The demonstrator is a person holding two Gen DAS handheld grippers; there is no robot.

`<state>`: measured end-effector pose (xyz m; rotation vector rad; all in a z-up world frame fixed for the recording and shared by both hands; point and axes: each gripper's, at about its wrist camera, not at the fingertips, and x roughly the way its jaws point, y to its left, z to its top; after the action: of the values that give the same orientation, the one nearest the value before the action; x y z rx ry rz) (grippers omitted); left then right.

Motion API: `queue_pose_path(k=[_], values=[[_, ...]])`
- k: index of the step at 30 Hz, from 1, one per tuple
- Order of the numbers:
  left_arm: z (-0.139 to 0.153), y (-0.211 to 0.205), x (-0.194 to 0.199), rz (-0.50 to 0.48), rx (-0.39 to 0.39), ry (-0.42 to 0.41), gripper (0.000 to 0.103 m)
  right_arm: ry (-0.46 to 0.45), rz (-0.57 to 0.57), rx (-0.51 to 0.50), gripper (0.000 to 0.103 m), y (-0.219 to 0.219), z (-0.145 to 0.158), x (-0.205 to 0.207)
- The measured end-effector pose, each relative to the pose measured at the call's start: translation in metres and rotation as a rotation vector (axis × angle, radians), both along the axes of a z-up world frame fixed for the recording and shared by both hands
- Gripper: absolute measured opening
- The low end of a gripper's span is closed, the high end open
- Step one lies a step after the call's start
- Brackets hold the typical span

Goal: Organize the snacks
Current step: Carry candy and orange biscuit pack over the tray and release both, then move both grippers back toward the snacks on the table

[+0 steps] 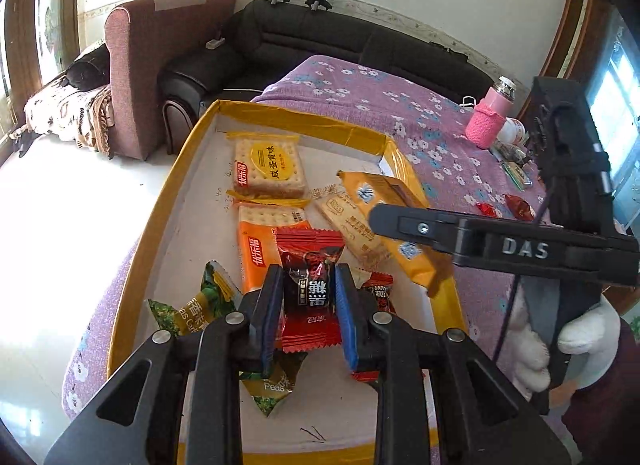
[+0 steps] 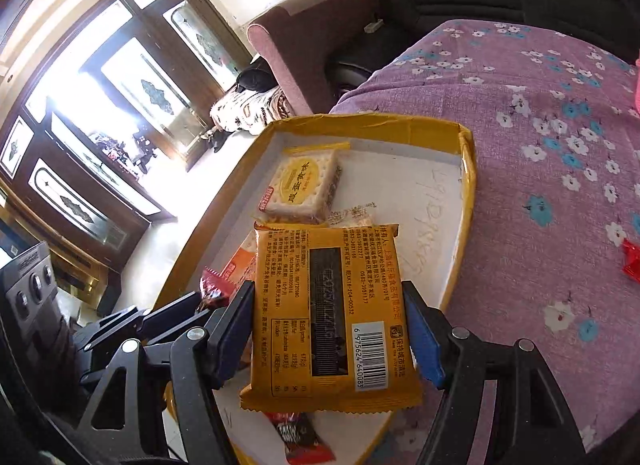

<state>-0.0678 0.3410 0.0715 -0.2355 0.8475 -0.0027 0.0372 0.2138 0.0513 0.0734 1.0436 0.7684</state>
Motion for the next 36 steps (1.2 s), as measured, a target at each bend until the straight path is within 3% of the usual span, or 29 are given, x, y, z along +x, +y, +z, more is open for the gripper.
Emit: queue_pose_path(k=[3, 7, 10, 13, 15, 16, 20, 27, 28, 30, 33, 36], values=[[0.002, -0.001, -0.005, 0.0, -0.021, -0.012, 0.043, -0.02, -0.002, -0.01, 0.072, 0.003, 0.001, 0.0], [0.01, -0.005, -0.015, 0.016, -0.031, -0.038, 0.045, -0.102, -0.04, 0.034, 0.071, -0.024, 0.024, -0.009], [0.018, -0.005, -0.027, 0.064, -0.083, -0.089, 0.048, -0.168, -0.141, -0.063, 0.071, -0.046, 0.024, -0.011], [0.022, -0.014, -0.033, 0.081, -0.122, -0.145, 0.051, -0.069, -0.155, -0.094, 0.044, -0.05, 0.002, 0.0], [0.024, -0.024, -0.033, 0.079, -0.112, -0.152, 0.051, 0.013, -0.171, -0.101, 0.015, -0.05, -0.017, 0.008], [0.024, -0.03, -0.034, 0.073, -0.103, -0.159, 0.051, 0.044, -0.176, -0.089, 0.013, -0.05, -0.024, 0.01], [0.029, -0.05, -0.037, 0.022, -0.078, -0.187, 0.051, 0.047, -0.199, -0.091, 0.011, -0.058, -0.024, -0.002], [0.036, -0.07, -0.038, -0.072, -0.149, -0.222, 0.051, 0.047, -0.191, -0.07, 0.015, -0.078, -0.011, -0.021], [0.038, -0.072, -0.039, -0.078, -0.16, -0.231, 0.053, 0.027, -0.183, -0.034, 0.017, -0.086, 0.0, -0.027], [0.044, -0.074, -0.041, -0.063, -0.178, -0.236, 0.076, -0.083, -0.205, -0.032, 0.018, -0.107, 0.03, -0.041], [0.06, -0.073, -0.051, -0.076, -0.2, -0.306, 0.083, -0.22, -0.275, -0.087, 0.031, -0.137, 0.068, -0.059], [0.07, -0.068, -0.057, -0.165, -0.303, -0.384, 0.083, -0.247, -0.339, -0.083, 0.037, -0.168, 0.085, -0.069]])
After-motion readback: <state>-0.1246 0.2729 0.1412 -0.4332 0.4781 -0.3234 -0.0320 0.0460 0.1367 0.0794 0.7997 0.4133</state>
